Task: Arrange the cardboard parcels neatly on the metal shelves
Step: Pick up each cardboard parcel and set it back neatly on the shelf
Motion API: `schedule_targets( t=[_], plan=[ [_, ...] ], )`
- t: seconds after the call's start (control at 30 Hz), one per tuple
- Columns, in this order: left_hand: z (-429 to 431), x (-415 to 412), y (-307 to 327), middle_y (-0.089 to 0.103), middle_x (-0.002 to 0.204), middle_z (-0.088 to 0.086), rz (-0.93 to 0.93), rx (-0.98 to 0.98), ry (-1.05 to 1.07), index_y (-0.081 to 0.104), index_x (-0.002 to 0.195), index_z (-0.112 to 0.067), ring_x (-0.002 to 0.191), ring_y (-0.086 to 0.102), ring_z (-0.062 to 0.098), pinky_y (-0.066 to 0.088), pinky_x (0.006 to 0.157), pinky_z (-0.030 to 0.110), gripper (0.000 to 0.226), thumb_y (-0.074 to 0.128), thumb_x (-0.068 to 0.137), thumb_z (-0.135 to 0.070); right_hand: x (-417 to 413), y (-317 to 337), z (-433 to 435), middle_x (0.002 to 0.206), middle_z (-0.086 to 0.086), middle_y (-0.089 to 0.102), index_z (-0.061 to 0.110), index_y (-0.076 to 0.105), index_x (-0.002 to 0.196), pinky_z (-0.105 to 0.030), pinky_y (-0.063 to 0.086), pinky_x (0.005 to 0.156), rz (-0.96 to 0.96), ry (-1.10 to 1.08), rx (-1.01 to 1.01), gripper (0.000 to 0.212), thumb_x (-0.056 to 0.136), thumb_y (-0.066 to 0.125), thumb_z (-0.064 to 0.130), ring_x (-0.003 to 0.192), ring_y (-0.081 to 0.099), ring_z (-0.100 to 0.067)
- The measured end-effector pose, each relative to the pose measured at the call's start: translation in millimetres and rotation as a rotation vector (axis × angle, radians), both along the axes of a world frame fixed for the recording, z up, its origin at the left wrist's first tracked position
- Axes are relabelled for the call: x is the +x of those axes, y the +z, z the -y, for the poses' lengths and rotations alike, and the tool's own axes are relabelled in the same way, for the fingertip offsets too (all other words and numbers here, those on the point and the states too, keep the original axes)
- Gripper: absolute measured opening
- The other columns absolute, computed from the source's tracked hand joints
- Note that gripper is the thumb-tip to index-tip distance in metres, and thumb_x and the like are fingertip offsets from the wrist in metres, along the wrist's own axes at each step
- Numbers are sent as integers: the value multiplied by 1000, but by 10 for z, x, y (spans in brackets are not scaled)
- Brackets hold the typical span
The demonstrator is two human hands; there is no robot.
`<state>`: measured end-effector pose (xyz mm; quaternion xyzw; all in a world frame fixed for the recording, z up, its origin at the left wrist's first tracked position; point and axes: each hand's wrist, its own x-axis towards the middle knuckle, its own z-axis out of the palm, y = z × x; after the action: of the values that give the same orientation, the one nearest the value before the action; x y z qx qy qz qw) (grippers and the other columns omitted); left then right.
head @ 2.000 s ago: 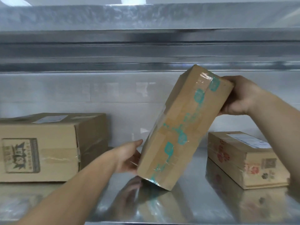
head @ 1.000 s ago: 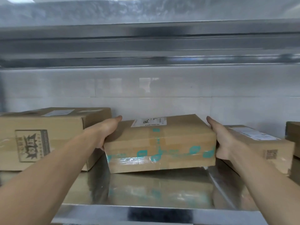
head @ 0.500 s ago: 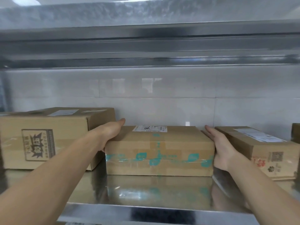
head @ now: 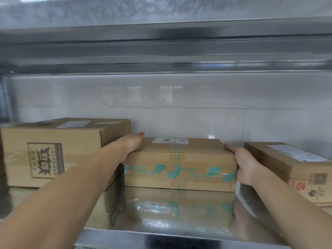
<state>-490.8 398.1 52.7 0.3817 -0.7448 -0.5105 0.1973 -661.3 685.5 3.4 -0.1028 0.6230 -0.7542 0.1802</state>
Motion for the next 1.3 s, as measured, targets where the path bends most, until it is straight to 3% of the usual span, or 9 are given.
schedule_targets(
  t=[0.2,0.3,0.53,0.73,1.1,1.23,1.3],
  plan=[
    [-51,-4,7,69,114,12,11,-19,-8,54,137,-18,98,70,33,57,93,49,60,38,101,-63,-44,12,49,81,-11,78,12,72,108,-40,57,70,7,-7,-3,29,101,59,38,72,74,-30],
    [-45,-16,16,68,115,13,23,-26,4,52,140,-17,96,70,33,58,91,47,61,37,102,-63,-32,25,52,79,-12,78,11,71,108,-42,58,72,12,-12,2,29,102,59,37,77,73,-32],
    [-15,-26,-4,68,112,13,14,-18,8,53,138,-14,92,70,32,58,75,39,58,39,103,-59,-36,21,74,100,-16,77,10,70,120,-48,60,85,20,-39,11,35,99,63,37,90,74,-35],
    [10,-49,-28,66,122,14,31,-66,-13,53,140,-15,104,67,33,55,99,48,58,38,104,-57,-22,32,78,97,-15,76,10,71,117,-50,58,89,18,-57,17,33,99,63,36,90,72,-36],
    [-46,-5,-24,59,139,14,68,-143,-54,52,143,-12,123,60,33,46,110,46,58,34,106,-54,31,70,64,89,-14,75,10,71,104,-49,57,88,10,-80,59,24,100,63,32,84,71,-34],
    [-100,45,36,63,129,15,104,-147,-45,52,140,-14,113,63,34,52,102,49,57,34,105,-56,77,119,63,89,-12,72,8,69,100,-46,56,87,-52,-124,128,21,103,59,27,81,68,-30],
    [-125,57,83,54,144,15,137,-218,-43,45,148,-14,127,55,35,45,108,46,59,32,107,-54,60,154,44,98,-16,71,5,68,108,-44,54,90,-124,-171,192,23,103,53,23,89,65,-28]
  ],
)
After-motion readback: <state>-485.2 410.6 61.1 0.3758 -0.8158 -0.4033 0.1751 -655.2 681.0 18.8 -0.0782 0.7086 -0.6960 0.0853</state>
